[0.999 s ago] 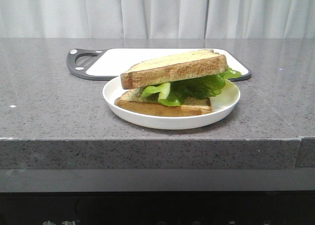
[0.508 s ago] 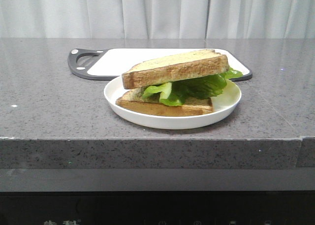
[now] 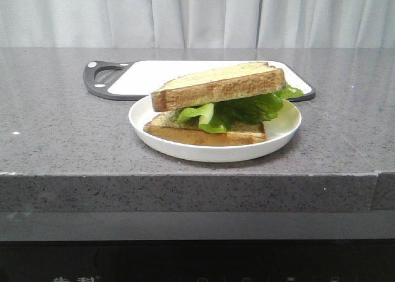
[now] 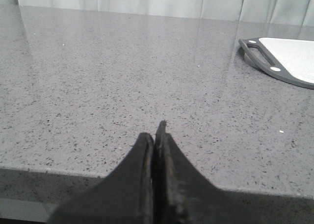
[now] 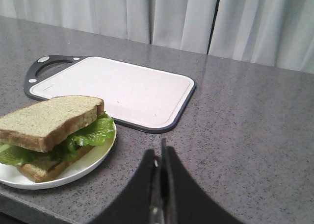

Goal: Left arm grabs bread, right arm adds lettuce

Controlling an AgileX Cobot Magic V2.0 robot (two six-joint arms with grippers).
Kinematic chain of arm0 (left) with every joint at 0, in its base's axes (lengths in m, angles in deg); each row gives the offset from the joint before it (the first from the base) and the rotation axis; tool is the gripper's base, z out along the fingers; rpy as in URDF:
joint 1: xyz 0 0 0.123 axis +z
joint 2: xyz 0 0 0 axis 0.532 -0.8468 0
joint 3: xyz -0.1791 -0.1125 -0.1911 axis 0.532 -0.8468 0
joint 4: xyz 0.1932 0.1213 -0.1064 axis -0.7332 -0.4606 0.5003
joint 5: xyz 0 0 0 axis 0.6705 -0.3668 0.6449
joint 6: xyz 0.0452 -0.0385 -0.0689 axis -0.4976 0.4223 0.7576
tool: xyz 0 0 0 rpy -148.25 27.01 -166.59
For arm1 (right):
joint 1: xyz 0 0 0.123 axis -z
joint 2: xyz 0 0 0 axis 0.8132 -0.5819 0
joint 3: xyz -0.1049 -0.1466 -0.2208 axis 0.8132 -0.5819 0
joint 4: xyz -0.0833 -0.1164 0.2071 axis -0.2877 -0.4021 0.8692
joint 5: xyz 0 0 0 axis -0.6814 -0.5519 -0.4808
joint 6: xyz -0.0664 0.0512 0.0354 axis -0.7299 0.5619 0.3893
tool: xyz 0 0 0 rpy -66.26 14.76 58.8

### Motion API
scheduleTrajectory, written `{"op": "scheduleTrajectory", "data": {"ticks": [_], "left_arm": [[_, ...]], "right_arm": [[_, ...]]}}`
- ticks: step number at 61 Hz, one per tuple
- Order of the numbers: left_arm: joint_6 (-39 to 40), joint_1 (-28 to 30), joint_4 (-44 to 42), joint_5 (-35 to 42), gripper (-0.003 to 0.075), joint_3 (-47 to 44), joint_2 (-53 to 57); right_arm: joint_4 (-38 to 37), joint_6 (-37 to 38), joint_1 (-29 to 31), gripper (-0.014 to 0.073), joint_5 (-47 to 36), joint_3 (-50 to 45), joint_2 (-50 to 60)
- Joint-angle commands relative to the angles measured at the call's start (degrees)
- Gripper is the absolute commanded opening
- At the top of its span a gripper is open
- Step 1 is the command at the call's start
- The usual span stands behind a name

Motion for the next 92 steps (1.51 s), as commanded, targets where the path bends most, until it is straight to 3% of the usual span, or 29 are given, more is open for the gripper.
{"op": "scheduleTrajectory", "data": {"ticks": [1, 54, 68, 92], "left_arm": [[0.49, 0.07, 0.59, 5.22, -0.0019, -0.26, 1.02], [0.49, 0.07, 0.59, 5.22, -0.0019, -0.26, 1.02], [0.49, 0.07, 0.59, 5.22, -0.0019, -0.26, 1.02], [0.49, 0.07, 0.59, 5.22, -0.0019, -0.26, 1.02]], "right_arm": [[0.29, -0.15, 0.35, -0.0058, -4.32, 1.49, -0.52], [0.37, -0.02, 0.35, -0.0058, -5.99, 0.61, -0.52], [-5.58, 9.69, 6.79, -0.0058, -18.31, -7.89, 1.33], [-7.22, 11.85, 11.80, -0.0058, -17.00, -23.50, 12.91]]}}
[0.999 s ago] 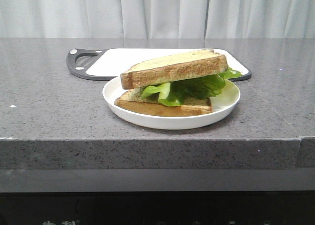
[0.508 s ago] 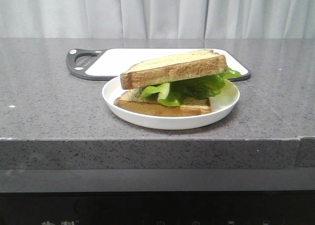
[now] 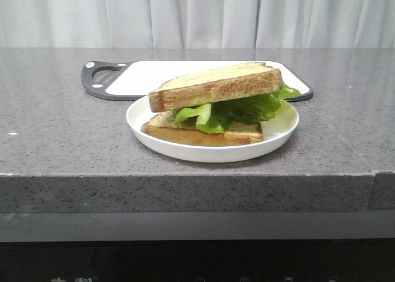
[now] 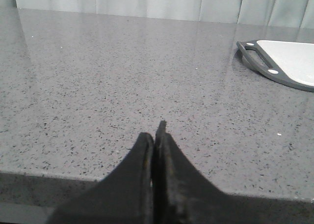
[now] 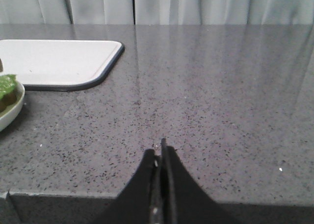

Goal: Left arm grabs bread, right arm adds lettuce

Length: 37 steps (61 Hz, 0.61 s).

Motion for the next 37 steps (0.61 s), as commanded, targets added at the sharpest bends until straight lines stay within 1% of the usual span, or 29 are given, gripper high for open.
{"op": "scheduleTrajectory", "data": {"ticks": [1, 13, 37], "left_arm": [[0.49, 0.07, 0.59, 4.89, -0.0019, -0.26, 1.02], [0.49, 0.07, 0.59, 4.89, -0.0019, -0.26, 0.91], [0.49, 0.07, 0.59, 4.89, -0.0019, -0.26, 0.91]], "right_arm": [[-0.59, -0.01, 0.34, -0.0058, -3.28, 0.10, 1.49], [-0.59, -0.01, 0.34, -0.0058, -1.87, 0.10, 1.98], [-0.59, -0.01, 0.34, -0.0058, -1.90, 0.10, 1.98]]}}
